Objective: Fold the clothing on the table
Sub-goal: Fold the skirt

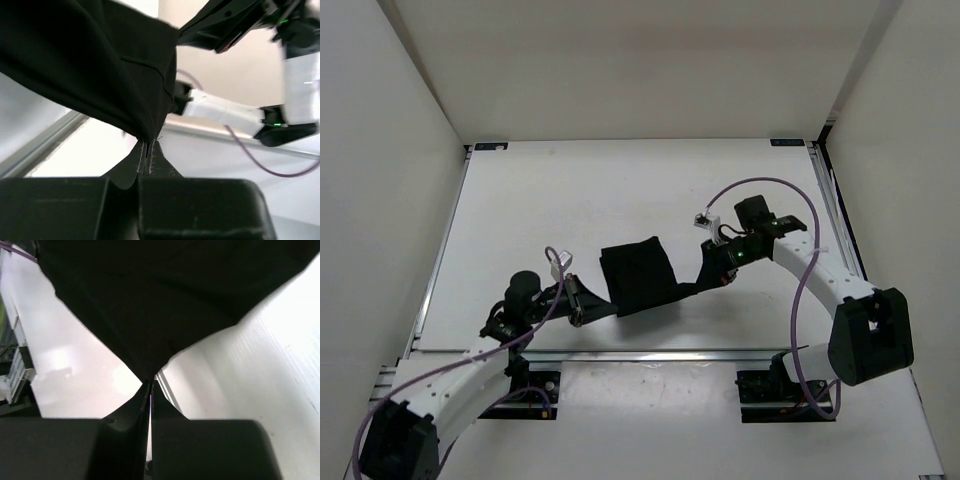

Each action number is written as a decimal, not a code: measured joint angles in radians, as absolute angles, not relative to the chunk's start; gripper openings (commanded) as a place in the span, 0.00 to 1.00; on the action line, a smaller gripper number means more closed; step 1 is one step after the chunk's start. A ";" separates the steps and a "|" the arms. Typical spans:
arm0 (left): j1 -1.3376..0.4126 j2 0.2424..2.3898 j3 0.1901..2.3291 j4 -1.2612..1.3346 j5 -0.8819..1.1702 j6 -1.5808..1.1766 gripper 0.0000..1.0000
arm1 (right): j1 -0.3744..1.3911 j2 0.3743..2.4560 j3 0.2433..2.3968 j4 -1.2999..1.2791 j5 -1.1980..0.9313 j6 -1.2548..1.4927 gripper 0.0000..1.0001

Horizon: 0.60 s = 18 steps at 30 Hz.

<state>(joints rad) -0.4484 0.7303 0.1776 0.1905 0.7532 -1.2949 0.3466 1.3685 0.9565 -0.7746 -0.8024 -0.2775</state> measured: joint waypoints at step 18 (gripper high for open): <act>-0.232 0.315 0.044 0.165 0.778 -1.625 0.00 | 0.370 1.477 1.185 -0.884 -0.710 -0.373 0.47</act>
